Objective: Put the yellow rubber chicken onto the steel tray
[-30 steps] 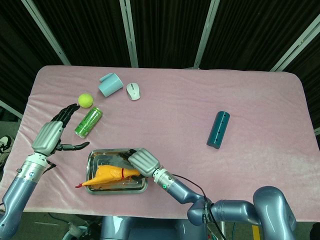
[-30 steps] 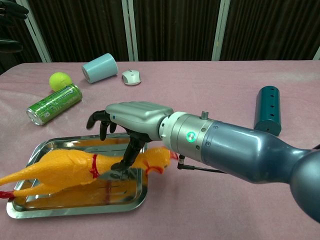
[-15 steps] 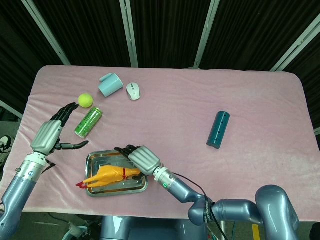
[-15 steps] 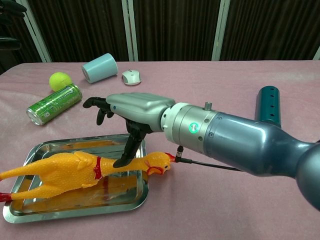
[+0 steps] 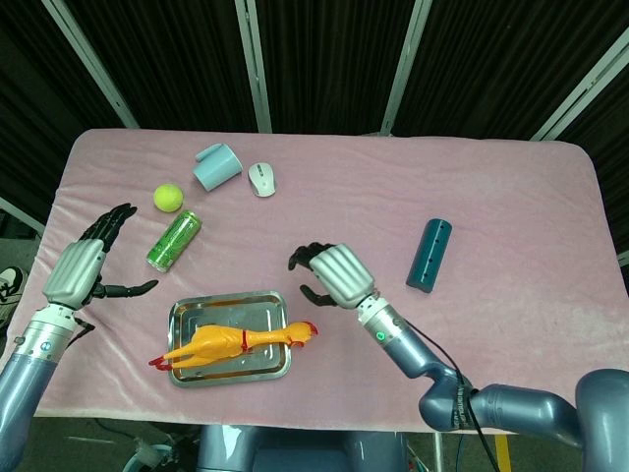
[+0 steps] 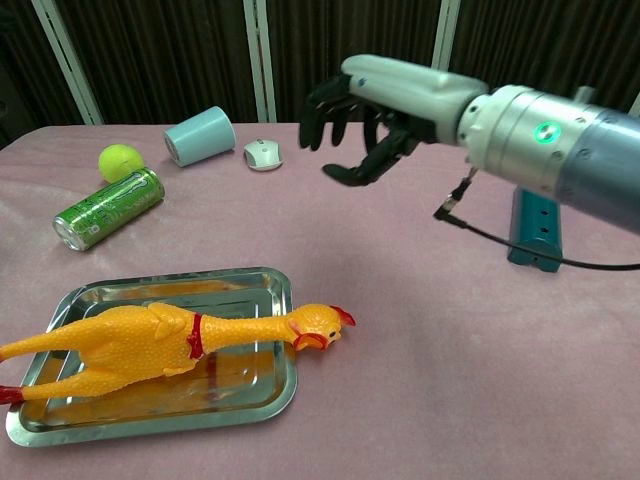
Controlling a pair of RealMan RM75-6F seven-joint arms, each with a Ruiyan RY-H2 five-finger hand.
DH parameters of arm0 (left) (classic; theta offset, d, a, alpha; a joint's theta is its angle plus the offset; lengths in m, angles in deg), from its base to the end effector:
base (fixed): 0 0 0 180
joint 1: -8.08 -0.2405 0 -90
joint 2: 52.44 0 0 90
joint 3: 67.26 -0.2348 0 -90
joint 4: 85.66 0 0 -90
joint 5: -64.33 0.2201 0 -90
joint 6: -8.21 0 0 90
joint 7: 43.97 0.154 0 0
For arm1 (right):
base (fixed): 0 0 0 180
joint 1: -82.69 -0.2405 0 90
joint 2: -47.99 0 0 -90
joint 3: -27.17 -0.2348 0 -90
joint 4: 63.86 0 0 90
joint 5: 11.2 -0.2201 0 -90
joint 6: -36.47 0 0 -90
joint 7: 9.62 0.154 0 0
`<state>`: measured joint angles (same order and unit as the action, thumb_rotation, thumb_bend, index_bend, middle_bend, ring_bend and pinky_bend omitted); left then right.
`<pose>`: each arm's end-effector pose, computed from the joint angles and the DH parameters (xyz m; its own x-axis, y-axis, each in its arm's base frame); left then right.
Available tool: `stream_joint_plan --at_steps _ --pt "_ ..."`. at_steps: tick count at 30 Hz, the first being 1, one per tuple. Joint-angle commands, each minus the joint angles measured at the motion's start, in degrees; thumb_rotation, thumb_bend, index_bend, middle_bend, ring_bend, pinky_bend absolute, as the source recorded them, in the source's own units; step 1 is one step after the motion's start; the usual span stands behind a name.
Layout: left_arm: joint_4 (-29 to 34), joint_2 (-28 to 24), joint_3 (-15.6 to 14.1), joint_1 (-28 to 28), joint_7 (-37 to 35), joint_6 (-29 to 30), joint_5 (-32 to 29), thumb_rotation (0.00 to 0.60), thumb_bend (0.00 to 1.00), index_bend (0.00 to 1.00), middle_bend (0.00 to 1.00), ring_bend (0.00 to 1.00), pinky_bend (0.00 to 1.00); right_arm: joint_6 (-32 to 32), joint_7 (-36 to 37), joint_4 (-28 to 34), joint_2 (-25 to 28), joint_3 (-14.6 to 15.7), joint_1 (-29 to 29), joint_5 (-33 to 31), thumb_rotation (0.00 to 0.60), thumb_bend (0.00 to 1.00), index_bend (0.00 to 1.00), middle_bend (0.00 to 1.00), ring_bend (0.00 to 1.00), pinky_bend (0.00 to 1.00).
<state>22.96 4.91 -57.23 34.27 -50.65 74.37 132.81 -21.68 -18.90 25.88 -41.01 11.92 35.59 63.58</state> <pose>-0.1919 0.2933 0.1287 0.0812 0.1718 0.9818 0.9914 -0.1156 -0.0618 -0.0399 -0.3382 -0.0121 0.2503 -0.1790 0.9515 -0.8142 -0.5707 0.1069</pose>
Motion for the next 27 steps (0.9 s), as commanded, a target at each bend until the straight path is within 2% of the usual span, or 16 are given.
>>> stream_joint_plan --at_steps 1,4,8,10,14,27 --pt "-0.5 -0.4 -0.7 -1.0 0.0 0.8 0.6 0.579 0.04 0.00 0.00 0.00 0.07 -3.0 1.9 0.4 3.9 1.3 3.3 1.7 0.600 0.42 0.41 0.38 0.34 0.47" --pt "-0.8 -0.6 -1.4 -2.1 0.5 1.8 1.1 0.590 0.04 0.00 0.00 0.00 0.06 -5.4 2.7 0.1 6.7 2.4 5.9 2.3 0.600 0.42 0.37 0.37 0.30 0.41" --pt "-1.5 -0.4 -2.3 -3.9 0.4 3.7 2.2 0.598 0.04 0.00 0.00 0.00 0.05 -8.3 3.2 -0.4 10.1 4.2 9.6 2.6 0.600 0.41 0.22 0.28 0.15 0.22" --pt "-2.2 0.1 -2.8 -5.0 -0.3 4.9 3.5 0.599 0.04 0.00 0.00 0.00 0.05 -9.4 3.1 -0.4 11.8 5.2 11.4 2.4 0.600 0.41 0.16 0.25 0.11 0.18" --pt "-3.3 0.4 -4.4 -7.1 0.0 7.1 5.5 0.599 0.04 0.00 0.00 0.00 0.04 -13.1 3.4 -0.5 14.7 7.0 15.6 2.6 0.600 0.42 0.11 0.23 0.10 0.15" --pt "-2.9 0.5 -9.1 -15.6 0.8 16.3 11.0 0.599 0.05 0.00 0.00 0.00 0.04 -28.4 8.4 -1.0 19.8 13.0 30.8 6.1 0.600 0.42 0.11 0.23 0.10 0.15"
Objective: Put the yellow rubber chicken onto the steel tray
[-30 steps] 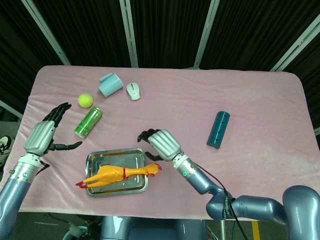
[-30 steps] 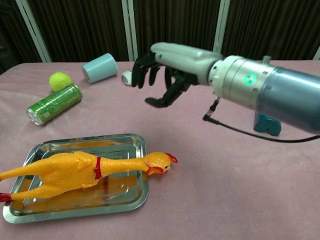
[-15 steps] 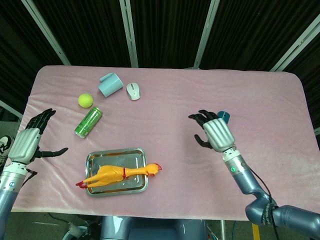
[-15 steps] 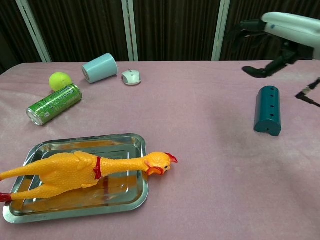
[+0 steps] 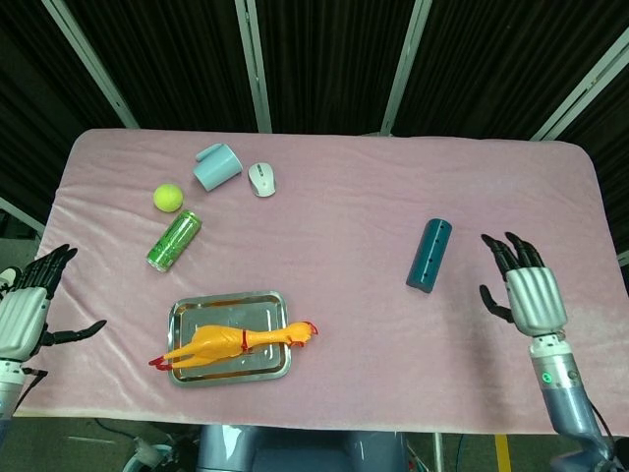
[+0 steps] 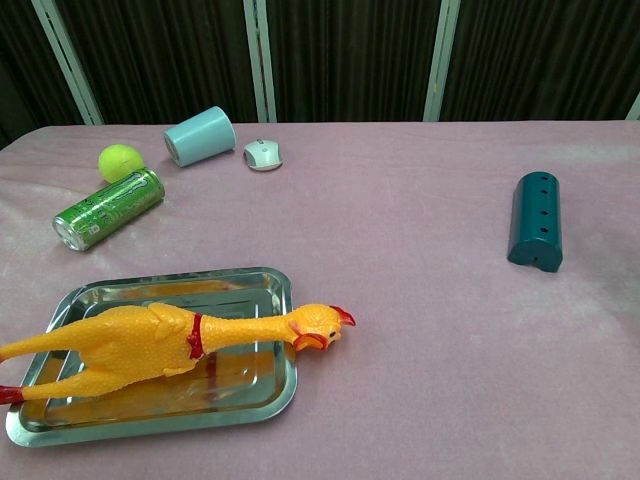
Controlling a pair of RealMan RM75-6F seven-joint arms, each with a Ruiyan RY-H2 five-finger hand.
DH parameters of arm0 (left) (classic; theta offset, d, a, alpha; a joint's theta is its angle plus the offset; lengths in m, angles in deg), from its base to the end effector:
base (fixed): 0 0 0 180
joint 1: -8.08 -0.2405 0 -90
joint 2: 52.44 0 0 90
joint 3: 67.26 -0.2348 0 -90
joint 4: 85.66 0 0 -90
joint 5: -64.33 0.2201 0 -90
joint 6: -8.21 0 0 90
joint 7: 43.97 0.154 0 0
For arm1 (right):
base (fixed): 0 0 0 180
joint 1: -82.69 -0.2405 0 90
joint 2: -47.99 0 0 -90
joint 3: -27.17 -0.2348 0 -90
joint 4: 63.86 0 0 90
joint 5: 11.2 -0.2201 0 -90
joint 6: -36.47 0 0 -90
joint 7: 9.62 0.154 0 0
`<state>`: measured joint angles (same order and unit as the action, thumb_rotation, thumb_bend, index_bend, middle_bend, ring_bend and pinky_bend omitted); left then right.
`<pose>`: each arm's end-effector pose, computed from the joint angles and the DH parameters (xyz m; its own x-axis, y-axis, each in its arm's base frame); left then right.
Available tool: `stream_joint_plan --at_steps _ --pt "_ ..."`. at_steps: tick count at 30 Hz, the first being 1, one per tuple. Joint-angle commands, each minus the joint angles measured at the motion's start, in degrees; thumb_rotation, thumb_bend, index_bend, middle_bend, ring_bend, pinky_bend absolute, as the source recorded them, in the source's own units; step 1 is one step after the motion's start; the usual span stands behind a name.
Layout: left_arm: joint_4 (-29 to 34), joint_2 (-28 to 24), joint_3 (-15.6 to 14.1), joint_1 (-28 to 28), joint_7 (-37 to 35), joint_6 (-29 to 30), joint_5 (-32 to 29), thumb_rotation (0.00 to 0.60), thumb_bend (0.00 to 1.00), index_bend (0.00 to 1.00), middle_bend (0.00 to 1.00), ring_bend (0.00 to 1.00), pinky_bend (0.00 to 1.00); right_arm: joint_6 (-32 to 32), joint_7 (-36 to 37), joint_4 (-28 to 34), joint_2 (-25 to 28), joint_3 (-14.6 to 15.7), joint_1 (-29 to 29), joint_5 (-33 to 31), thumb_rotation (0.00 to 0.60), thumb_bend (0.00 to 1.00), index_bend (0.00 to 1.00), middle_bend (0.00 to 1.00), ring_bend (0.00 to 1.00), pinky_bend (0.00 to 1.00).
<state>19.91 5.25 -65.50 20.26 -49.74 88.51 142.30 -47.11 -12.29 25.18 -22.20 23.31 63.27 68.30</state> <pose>-0.2575 0.2151 0.1434 0.1777 0.0793 0.9809 0.9839 0.0054 -0.1787 -0.2537 -0.2655 0.1181 0.3733 0.0773 0.9245 -0.9154 -0.1311 0.3806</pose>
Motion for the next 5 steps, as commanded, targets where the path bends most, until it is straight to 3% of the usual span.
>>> stream_joint_plan --at_steps 1,5 --pt "0.2 0.3 -1.2 -2.1 0.0 2.7 2.0 0.599 0.04 0.00 0.00 0.00 0.04 -3.7 2.1 -0.5 0.9 1.9 3.9 1.7 0.600 0.42 0.11 0.23 0.10 0.15" --pt "0.8 0.3 -2.6 -3.7 0.4 3.9 4.2 0.598 0.05 0.00 0.00 0.00 0.04 -5.6 3.2 -0.8 0.8 2.9 6.5 2.7 0.600 0.42 0.11 0.23 0.09 0.15"
